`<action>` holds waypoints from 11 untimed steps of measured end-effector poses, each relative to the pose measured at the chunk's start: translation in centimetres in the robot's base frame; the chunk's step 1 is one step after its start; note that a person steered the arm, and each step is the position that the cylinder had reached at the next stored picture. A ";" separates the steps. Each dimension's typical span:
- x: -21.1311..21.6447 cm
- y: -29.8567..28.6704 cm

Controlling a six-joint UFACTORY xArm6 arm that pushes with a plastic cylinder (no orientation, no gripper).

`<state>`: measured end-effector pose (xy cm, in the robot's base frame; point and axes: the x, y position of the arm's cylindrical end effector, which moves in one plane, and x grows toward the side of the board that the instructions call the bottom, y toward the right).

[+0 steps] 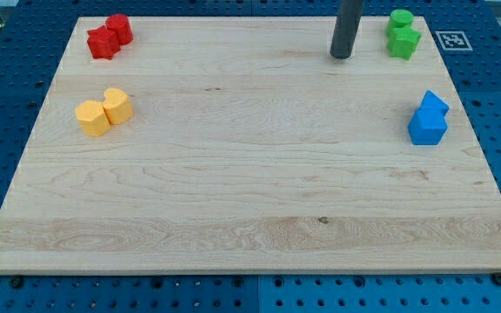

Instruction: Point your arm at top center

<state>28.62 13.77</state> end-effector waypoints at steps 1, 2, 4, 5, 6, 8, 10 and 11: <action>-0.1 0.0; -0.1 0.0; -1.0 -3.0; -1.1 -3.3; -1.1 -3.3; -3.7 -7.7; -7.6 -14.9; -9.0 -18.4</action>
